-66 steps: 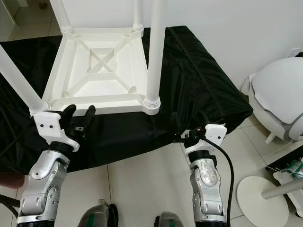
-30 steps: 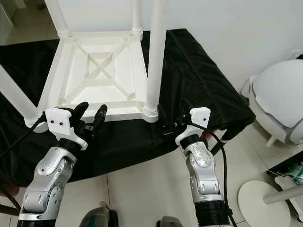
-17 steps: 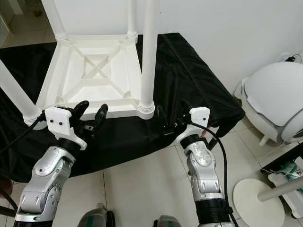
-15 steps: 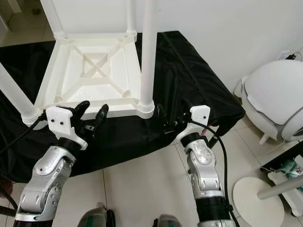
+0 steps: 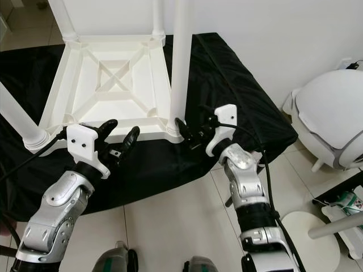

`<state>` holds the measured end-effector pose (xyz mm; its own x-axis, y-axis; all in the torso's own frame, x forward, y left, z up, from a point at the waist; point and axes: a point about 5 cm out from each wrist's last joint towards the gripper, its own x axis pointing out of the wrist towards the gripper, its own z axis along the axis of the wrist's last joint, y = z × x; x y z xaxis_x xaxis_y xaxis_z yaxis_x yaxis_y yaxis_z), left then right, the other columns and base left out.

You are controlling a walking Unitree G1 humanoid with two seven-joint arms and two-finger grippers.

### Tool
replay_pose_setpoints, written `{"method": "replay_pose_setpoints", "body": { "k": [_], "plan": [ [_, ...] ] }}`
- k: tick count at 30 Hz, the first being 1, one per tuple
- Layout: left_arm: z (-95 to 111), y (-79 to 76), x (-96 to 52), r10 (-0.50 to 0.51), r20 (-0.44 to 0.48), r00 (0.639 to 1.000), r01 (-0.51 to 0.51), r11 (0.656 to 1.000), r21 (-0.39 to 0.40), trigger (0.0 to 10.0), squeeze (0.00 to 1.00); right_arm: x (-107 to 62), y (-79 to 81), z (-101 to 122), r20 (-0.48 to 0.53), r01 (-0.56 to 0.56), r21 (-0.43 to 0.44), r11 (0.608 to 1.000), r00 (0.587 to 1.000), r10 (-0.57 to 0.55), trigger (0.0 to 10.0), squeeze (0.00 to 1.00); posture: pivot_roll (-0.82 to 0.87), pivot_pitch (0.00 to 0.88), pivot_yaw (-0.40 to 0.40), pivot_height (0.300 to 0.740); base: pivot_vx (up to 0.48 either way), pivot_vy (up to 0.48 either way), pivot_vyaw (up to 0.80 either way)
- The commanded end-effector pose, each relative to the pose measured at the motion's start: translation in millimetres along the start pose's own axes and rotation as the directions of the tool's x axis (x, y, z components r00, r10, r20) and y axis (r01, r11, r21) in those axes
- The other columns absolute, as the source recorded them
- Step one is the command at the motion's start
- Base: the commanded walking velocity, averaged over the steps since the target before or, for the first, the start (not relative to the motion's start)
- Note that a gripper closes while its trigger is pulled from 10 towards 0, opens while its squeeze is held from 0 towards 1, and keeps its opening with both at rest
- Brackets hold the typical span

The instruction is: Building children table

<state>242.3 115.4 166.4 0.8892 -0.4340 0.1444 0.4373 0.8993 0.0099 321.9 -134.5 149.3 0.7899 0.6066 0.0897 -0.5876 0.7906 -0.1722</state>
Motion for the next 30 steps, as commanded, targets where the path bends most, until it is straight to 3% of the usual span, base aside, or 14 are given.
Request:
{"method": "replay_pose_setpoints", "body": {
  "k": [1, 12, 16, 19, 30],
  "plan": [
    [2.1, -7.2, 0.0, -0.106, -0.006, 0.994, 0.106, 0.994, 0.011, 10.0, 0.0, 2.9, -4.4, -2.0, -0.026, -0.039, -0.011, 0.999, 0.999, 0.039, 10.0, 0.0, 0.02, 0.011, -0.026, 0.74, 0.0, 0.0, 0.0],
    [-0.9, -15.3, 3.2, -0.153, -0.04, 0.987, 0.154, 0.988, 0.023, 10.0, 0.0, 20.3, -27.7, -0.7, -0.038, 0.003, -0.012, 1.0, 0.999, -0.003, 10.0, 0.0, 0.03, 0.005, -0.037, 0.74, 0.0, 0.0, 0.0],
    [-8.9, -22.5, 7.4, -0.202, -0.122, 0.972, 0.204, 0.979, 0.0, 10.0, 0.0, 30.9, -32.3, -0.5, -0.056, 0.001, 0.003, 1.0, 0.998, -0.001, 10.0, 0.0, 0.04, 0.0, -0.045, 0.74, 0.0, 0.0, 0.0],
    [-12.9, -36.7, 14.8, -0.291, -0.155, 0.944, 0.292, 0.956, -0.011, 10.0, 0.0, 47.8, -26.7, -3.2, -0.09, -0.042, 0.071, 0.997, 0.995, 0.048, 10.0, 0.0, 0.03, 0.0, -0.044, 0.74, 0.0, 0.0, 0.0],
    [-13.4, -48.8, 22.3, -0.345, -0.161, 0.925, 0.345, 0.938, -0.029, 10.0, 0.0, 59.0, -17.5, -10.2, -0.138, -0.052, 0.096, 0.994, 0.988, 0.065, 10.0, 0.0, 0.03, 0.004, -0.043, 0.74, 0.0, 0.0, 0.0]
  ]
}}
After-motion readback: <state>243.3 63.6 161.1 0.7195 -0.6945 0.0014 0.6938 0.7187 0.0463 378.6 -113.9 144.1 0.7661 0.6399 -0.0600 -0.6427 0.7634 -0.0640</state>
